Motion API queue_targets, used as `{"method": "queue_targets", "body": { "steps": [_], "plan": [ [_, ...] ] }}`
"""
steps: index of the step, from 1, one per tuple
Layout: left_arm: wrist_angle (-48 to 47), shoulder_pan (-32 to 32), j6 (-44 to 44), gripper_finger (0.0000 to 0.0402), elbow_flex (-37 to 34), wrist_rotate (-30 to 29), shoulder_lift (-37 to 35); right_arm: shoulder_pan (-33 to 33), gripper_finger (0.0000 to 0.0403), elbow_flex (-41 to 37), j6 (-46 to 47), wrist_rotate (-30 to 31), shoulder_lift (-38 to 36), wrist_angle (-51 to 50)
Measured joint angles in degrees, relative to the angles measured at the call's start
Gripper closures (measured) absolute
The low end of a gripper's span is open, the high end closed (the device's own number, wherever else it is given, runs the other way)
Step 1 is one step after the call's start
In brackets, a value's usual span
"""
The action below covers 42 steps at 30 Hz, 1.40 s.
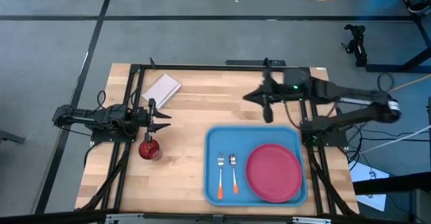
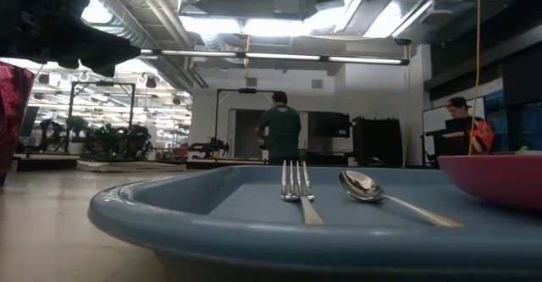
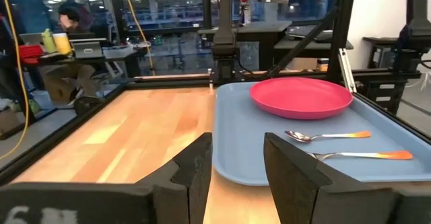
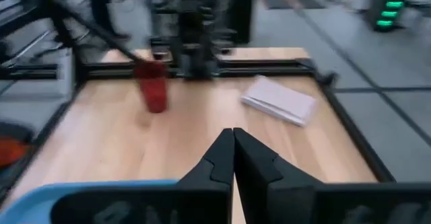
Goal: Pick and place plate/cup/fork/spoon on tray
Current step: Put the red cup on blue tray
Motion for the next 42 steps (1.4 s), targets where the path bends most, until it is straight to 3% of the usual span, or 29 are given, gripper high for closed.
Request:
{"method": "queue_targets", "body": {
  "steps": [3, 10, 20, 28, 34, 42],
  "plan": [
    [0.00, 0.00, 0.00, 0.0275, -0.01, -0.01, -0.01, -0.30, 0.0391, -12.40, 1.07, 2.77, -8.36, 5.92],
    [0.02, 0.00, 0.00, 0.0275, -0.01, 0.01, 0.01, -0.20, 0.0391, -35.41, 4.46, 2.61, -26.55, 16.55],
    [0.02, 0.00, 0.00, 0.0275, 0.01, 0.03, 0.00, -0.14, 0.0391, -60.36, 6.87, 4.70, -45.82, 41.78],
    [0.04, 0.00, 0.00, 0.0275, 0.01, 0.03, 0.01, 1.10, 0.0391, -61.81, 6.32, 4.01, -51.72, 32.00],
    [0.04, 0.00, 0.00, 0.0275, 0.01, 0.03, 0.01, 2.56, 0.0391, -61.81, 9.78, 7.57, -52.21, 28.48],
    [0.04, 0.00, 0.00, 0.0275, 0.01, 0.03, -0.01, 5.66, 0.0391, -61.81, 9.77, 7.40, -53.21, 19.63]
  ]
}}
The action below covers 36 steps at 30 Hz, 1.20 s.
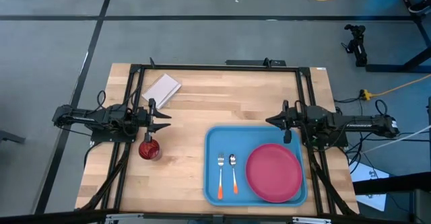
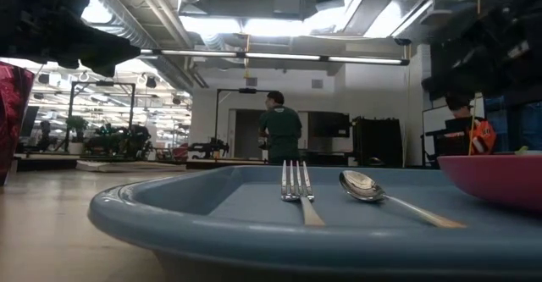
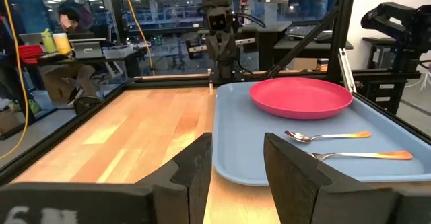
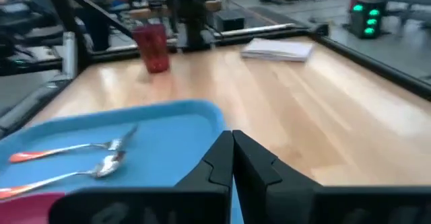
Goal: Pick and place plate/cup/fork/spoon on tray
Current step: Put the red cup on blue tray
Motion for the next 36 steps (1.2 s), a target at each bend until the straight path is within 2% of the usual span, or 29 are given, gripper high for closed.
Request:
{"method": "queue_targets", "body": {
  "steps": [3, 7, 9, 13, 17, 36],
  "plan": [
    [0.00, 0.00, 0.00, 0.0275, 0.00, 0.00, 0.00, 0.12, 0.0391, 0.00, -1.81, -0.02, -0.09, 1.39],
    [0.00, 0.00, 0.00, 0.0275, 0.00, 0.00, 0.02, 0.13, 0.0391, 0.00, -5.05, -7.71, -0.58, 3.74],
    [0.00, 0.00, 0.00, 0.0275, 0.00, 0.00, 0.02, 0.13, 0.0391, 0.00, -5.93, -9.16, -1.72, 5.06],
    [0.00, 0.00, 0.00, 0.0275, 0.00, 0.00, 0.02, 0.13, 0.0391, 0.00, -4.35, -7.03, -6.20, 6.80],
    [0.02, 0.00, 0.00, 0.0275, 0.00, 0.00, 0.02, 0.13, 0.0391, 0.02, -4.47, -6.15, -10.85, 2.82],
    [0.04, 0.00, 0.00, 0.0275, 0.00, -0.01, 0.02, 0.11, 0.0391, 0.20, -1.51, -5.68, -10.58, 0.21]
  ]
}}
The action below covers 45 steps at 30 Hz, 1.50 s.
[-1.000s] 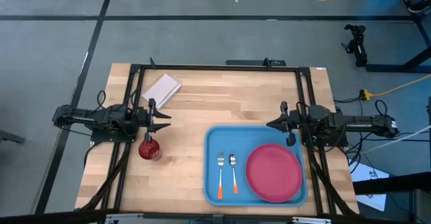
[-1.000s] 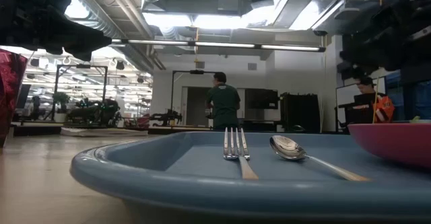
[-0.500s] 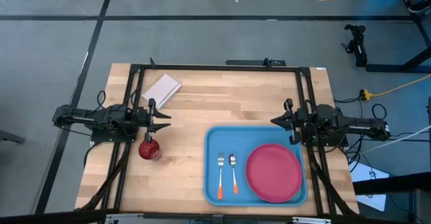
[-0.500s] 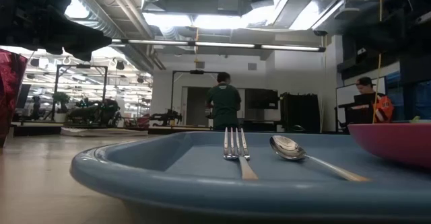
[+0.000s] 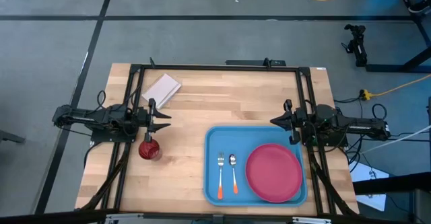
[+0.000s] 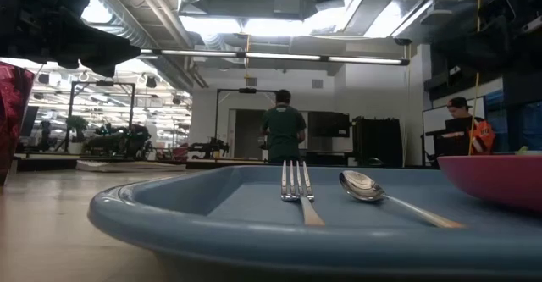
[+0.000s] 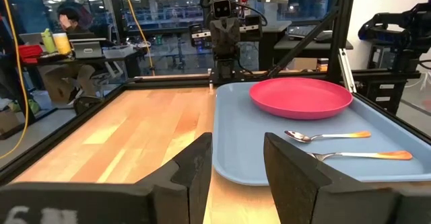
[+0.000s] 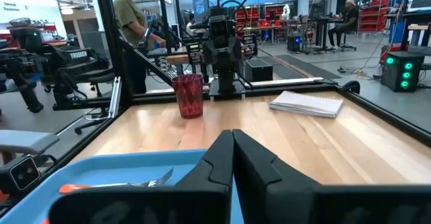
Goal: Pick and place plate/cup/fork/spoon on tray
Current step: Put the red cup on blue tray
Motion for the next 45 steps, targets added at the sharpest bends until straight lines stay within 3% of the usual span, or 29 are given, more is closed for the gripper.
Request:
{"method": "queue_targets", "body": {
  "steps": [19, 28, 33, 39, 45],
  "plan": [
    [1.37, -0.02, -0.48, 0.0275, 0.00, -0.11, 0.02, -0.02, 0.0391, 0.00, -0.15, 0.00, 0.02, -0.09],
    [16.52, -0.01, -9.46, 0.0275, 0.00, -0.08, 0.02, -0.01, 0.0391, 0.00, -0.15, 0.00, 0.02, -0.10],
    [21.10, 0.00, -23.25, 0.0275, 0.00, -3.30, 0.02, -0.02, 0.0391, 0.00, -0.15, 0.00, 0.02, -0.11],
    [30.57, -0.14, -30.26, 0.0275, 0.06, -1.67, 1.42, -0.02, 0.0391, 0.00, -0.15, 0.00, 0.04, -0.11],
    [31.15, -1.74, -31.70, 0.0275, 7.87, 0.19, 8.47, -0.02, 0.0391, 0.00, -0.15, 0.00, 0.04, -0.11]
  ]
}}
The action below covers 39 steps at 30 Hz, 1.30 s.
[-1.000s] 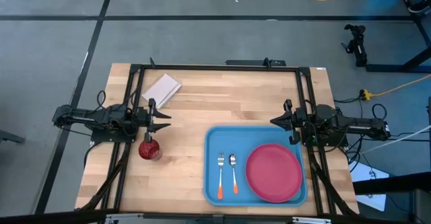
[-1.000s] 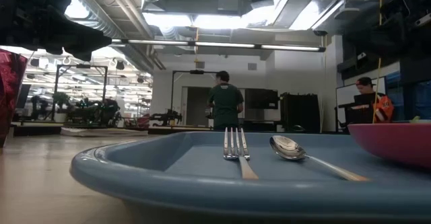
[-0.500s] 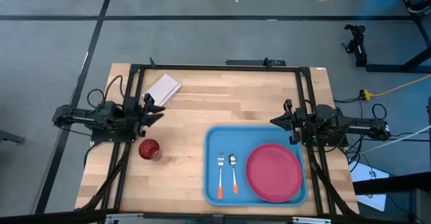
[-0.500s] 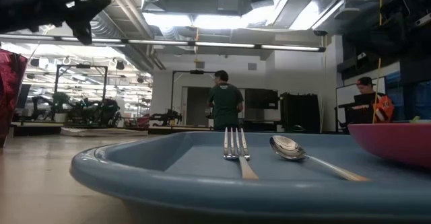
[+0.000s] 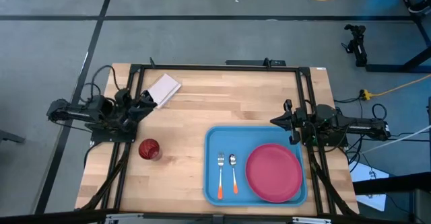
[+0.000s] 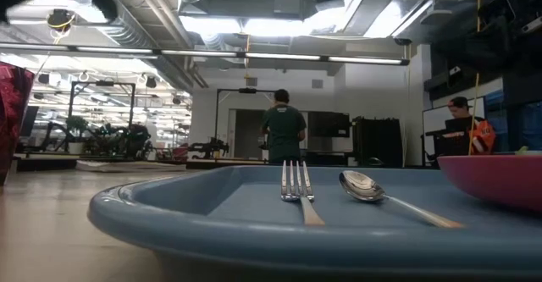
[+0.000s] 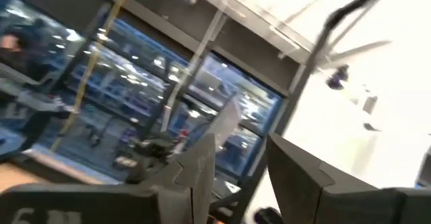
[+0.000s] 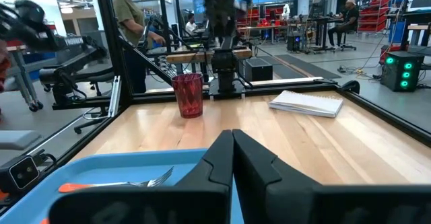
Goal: Pick and place plate/cup/fork/spoon on tray
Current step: Put the red cup on blue tray
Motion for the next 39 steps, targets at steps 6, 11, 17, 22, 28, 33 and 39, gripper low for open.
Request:
{"method": "queue_targets", "body": {
  "steps": [6, 11, 17, 22, 28, 33, 39],
  "plan": [
    [-17.51, -1.63, 6.80, 0.0275, 17.14, 7.63, 14.51, 0.00, 0.0391, 0.00, -0.02, 0.00, 0.00, 0.00],
    [-62.17, -1.63, 3.93, 0.0276, 34.65, -0.94, 26.09, 0.00, 0.0391, 0.00, 0.00, 0.00, 0.00, 0.00],
    [-91.14, -2.51, -3.36, 0.0276, 48.00, -0.85, 35.20, 0.00, 0.0391, 0.00, 0.00, 0.01, 0.00, 0.00],
    [-96.78, -6.48, -4.72, 0.0276, 49.84, 5.18, 37.15, 0.00, 0.0391, 0.00, 0.00, 0.01, 0.00, 0.00],
    [-105.46, -13.21, -9.22, 0.0276, 44.65, 5.79, 37.42, 0.01, 0.0391, 0.00, 0.00, 0.00, 0.00, 0.01],
    [-104.68, -17.26, -10.15, 0.0276, 40.96, 6.06, 37.64, 0.00, 0.0391, 0.00, 0.00, 0.01, 0.00, 0.00],
    [-102.91, -20.17, -11.25, 0.0276, 39.89, 4.06, 39.77, 0.00, 0.0391, 0.00, 0.00, 0.00, 0.00, 0.00]
  ]
}}
